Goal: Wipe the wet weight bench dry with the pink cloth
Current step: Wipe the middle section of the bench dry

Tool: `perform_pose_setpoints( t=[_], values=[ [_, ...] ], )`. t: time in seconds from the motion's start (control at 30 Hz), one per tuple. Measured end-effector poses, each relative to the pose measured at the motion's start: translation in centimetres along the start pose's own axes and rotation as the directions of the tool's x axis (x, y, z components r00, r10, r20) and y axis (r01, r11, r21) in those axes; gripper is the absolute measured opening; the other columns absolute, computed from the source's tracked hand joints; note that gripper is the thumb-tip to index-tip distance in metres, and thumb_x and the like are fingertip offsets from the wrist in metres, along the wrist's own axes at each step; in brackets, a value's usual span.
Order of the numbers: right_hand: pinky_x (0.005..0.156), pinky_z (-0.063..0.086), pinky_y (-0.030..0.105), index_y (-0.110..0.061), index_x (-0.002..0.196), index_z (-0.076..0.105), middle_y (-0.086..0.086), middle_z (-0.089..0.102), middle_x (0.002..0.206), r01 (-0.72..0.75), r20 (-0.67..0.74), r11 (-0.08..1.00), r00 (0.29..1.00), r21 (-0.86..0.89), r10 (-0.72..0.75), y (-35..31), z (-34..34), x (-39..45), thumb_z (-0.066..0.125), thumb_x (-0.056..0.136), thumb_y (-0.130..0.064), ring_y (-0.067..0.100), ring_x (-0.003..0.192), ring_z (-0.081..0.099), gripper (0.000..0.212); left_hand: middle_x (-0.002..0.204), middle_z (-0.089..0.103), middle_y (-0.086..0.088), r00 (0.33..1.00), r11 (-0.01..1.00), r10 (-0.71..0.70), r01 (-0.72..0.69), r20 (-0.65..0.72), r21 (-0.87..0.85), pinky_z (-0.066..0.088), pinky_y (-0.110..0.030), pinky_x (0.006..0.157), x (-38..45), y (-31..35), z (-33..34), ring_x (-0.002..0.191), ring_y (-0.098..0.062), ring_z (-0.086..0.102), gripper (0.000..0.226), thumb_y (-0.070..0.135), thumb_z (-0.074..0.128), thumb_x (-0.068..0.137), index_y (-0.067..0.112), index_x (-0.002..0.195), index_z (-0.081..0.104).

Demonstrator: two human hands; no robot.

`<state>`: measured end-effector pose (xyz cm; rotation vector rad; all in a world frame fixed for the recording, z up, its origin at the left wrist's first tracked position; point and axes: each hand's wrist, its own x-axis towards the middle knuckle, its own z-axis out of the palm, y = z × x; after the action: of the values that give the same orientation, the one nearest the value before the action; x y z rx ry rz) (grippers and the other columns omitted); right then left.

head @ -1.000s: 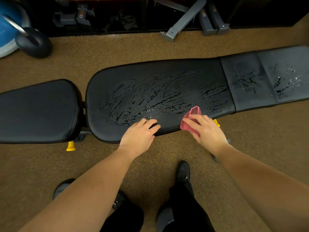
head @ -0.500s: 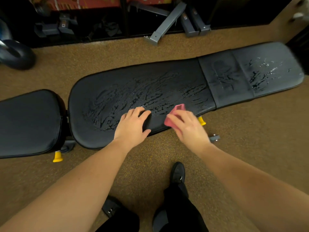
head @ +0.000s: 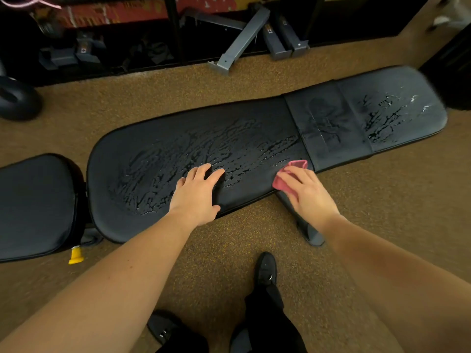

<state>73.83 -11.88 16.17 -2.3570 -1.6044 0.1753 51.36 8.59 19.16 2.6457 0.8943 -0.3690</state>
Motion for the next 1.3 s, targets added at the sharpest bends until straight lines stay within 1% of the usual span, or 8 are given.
perform_pose_setpoints(
  t=[0.17, 0.3, 0.43, 0.67, 0.93, 1.07, 1.13, 1.3],
  values=[
    [0.102, 0.047, 0.054, -0.01, 0.135, 0.06, 0.013, 0.056, 0.133, -0.145, -0.031, 0.989, 0.989, -0.008, 0.145, 2.0, -0.8, -0.4, 0.067, 0.092, -0.005, 0.04, 0.116, 0.049, 0.044, 0.165, 0.01, -0.002, 1.0, 1.0, -0.009, 0.009, 0.026, 0.013, 0.02, -0.05, 0.122, 0.8, 0.0, -0.2, 0.152, -0.028, 0.01, 0.111, 0.043, 0.081, 0.077, 0.036, 0.159, 0.006],
    [0.098, 0.039, 0.029, -0.014, 0.139, 0.055, 0.008, 0.049, 0.134, -0.346, -0.005, 0.925, 0.936, 0.157, 0.351, 1.8, -2.3, -1.1, 0.06, 0.099, -0.015, 0.03, 0.12, 0.05, 0.04, 0.166, 0.004, -0.004, 0.998, 0.999, -0.01, 0.009, 0.056, 0.032, 0.017, -0.053, 0.123, 1.2, 0.3, -0.6, 0.153, -0.031, 0.004, 0.116, 0.041, 0.083, 0.076, 0.035, 0.158, 0.001],
    [0.102, 0.034, 0.025, -0.014, 0.139, 0.056, 0.008, 0.051, 0.133, -0.312, -0.163, 0.919, 0.921, 0.239, 0.355, 2.0, -4.1, 0.1, 0.06, 0.1, -0.017, 0.024, 0.121, 0.049, 0.04, 0.166, 0.0, -0.004, 0.996, 1.0, -0.014, 0.014, 0.091, 0.007, 0.014, -0.056, 0.122, 1.8, 0.9, -1.2, 0.153, -0.034, 0.002, 0.119, 0.042, 0.083, 0.072, 0.036, 0.158, 0.001],
    [0.117, 0.031, 0.058, -0.01, 0.141, 0.058, 0.02, 0.053, 0.144, -0.188, 0.012, 0.979, 0.982, 0.078, 0.187, 1.9, -0.9, 3.1, 0.064, 0.098, -0.017, 0.043, 0.139, 0.042, 0.044, 0.166, 0.001, -0.002, 0.998, 0.994, 0.013, -0.006, 0.06, -0.113, 0.013, -0.056, 0.123, 4.0, 4.9, -2.1, 0.153, -0.031, 0.002, 0.104, 0.049, 0.075, 0.08, 0.036, 0.158, 0.008],
    [0.121, 0.026, 0.039, -0.016, 0.143, 0.055, 0.007, 0.051, 0.149, -0.021, 0.12, 0.979, 0.993, 0.201, -0.003, 1.9, -1.9, 0.1, 0.062, 0.098, -0.011, 0.025, 0.142, 0.042, 0.046, 0.167, -0.001, -0.004, 0.998, 0.996, 0.012, -0.007, 0.06, -0.093, 0.008, -0.058, 0.123, 7.2, 8.1, -2.3, 0.153, -0.033, -0.002, 0.107, 0.051, 0.076, 0.079, 0.036, 0.158, 0.005],
    [0.091, 0.045, 0.025, -0.037, 0.137, 0.041, -0.008, 0.057, 0.125, -0.243, 0.146, 0.886, 0.969, 0.394, 0.201, 2.4, -5.6, 1.1, 0.058, 0.101, -0.025, 0.007, 0.106, 0.058, 0.042, 0.166, -0.003, -0.003, 0.997, 0.994, -0.009, 0.017, 0.078, -0.11, 0.007, -0.061, 0.122, 8.9, 8.8, -2.8, 0.153, -0.033, -0.005, 0.118, 0.054, 0.082, 0.071, 0.038, 0.158, 0.004],
    [0.084, 0.044, 0.018, -0.038, 0.124, 0.043, -0.011, 0.055, 0.116, -0.307, 0.106, 0.846, 0.951, 0.436, 0.291, 3.4, -6.8, 2.9, 0.064, 0.098, -0.027, 0.003, 0.098, 0.057, 0.035, 0.166, -0.007, -0.002, 0.994, 0.993, -0.024, 0.036, 0.104, -0.114, 0.004, -0.062, 0.121, 9.9, 9.0, -3.1, 0.153, -0.034, -0.008, 0.127, 0.056, 0.085, 0.065, 0.04, 0.158, 0.0],
    [0.096, 0.026, 0.0, -0.022, 0.122, 0.066, 0.002, 0.049, 0.128, -0.172, -0.099, 0.93, 0.972, 0.326, 0.214, 5.8, -8.1, 8.8, 0.075, 0.088, -0.015, 0.006, 0.111, 0.048, 0.035, 0.165, -0.021, -0.002, 0.984, 0.996, -0.062, 0.072, 0.167, -0.057, -0.002, -0.065, 0.118, 11.9, 9.5, -3.5, 0.151, -0.037, -0.019, 0.146, 0.06, 0.089, 0.051, 0.042, 0.156, -0.011]
  ],
)
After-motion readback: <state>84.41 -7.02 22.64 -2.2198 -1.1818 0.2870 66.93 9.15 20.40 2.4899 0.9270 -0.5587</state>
